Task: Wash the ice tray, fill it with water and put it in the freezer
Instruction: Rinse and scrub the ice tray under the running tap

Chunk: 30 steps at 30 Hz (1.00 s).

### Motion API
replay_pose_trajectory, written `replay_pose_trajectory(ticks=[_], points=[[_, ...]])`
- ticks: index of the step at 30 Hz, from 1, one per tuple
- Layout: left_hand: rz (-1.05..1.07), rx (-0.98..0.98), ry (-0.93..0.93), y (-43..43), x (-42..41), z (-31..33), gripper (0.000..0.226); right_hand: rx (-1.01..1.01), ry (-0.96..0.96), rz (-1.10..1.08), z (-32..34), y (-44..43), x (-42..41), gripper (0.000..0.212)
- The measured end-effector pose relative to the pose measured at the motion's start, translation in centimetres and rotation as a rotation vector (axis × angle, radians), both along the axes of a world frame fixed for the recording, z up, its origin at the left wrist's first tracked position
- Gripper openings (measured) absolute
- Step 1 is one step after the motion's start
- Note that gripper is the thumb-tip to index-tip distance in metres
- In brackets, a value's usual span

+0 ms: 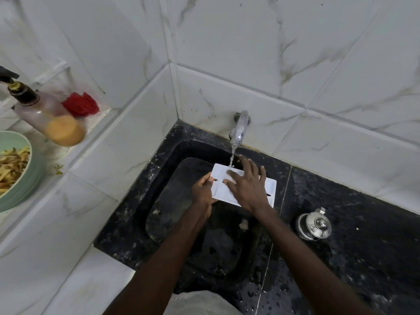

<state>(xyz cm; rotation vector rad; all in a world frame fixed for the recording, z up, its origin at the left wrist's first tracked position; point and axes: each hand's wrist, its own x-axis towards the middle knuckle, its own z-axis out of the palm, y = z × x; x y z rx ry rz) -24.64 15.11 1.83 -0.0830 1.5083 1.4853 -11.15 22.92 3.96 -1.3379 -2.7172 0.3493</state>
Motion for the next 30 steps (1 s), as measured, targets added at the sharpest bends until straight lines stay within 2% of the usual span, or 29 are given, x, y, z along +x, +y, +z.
replay_pose_trajectory(ticks=[3, 6, 9, 13, 15, 19, 27, 30], points=[[0.029, 0.017, 0.024, 0.5, -0.2, 0.1, 0.026, -0.025, -0.002, 0.04, -0.5, -0.7, -0.8, 0.068], [0.039, -0.001, 0.067, 0.4, -1.0, -0.9, 0.021, -0.006, -0.001, 0.086, -0.1, -0.4, -0.2, 0.066], [0.04, -0.014, 0.019, 0.2, -0.5, -0.7, 0.019, 0.017, 0.001, -0.002, -0.2, 0.1, -0.2, 0.063], [0.022, -0.011, 0.013, 0.3, -0.6, -1.0, 0.024, -0.075, -0.032, 0.068, -0.5, -0.7, -0.9, 0.078], [0.026, -0.031, 0.015, -0.1, -1.1, -1.6, 0.026, -0.09, 0.004, 0.094, -0.3, -0.7, -0.5, 0.074], [0.062, -0.111, -0.018, -0.6, -1.7, -2.4, 0.025, -0.036, 0.083, -0.013, -0.5, 0.0, 1.0, 0.069], [0.044, -0.061, -0.013, -0.6, -1.1, -1.9, 0.023, -0.07, -0.02, 0.021, -1.2, -0.7, 0.8, 0.079], [0.064, -0.063, 0.017, -0.5, -1.9, -1.7, 0.023, -0.057, 0.004, 0.071, -0.8, -0.9, 1.3, 0.072]])
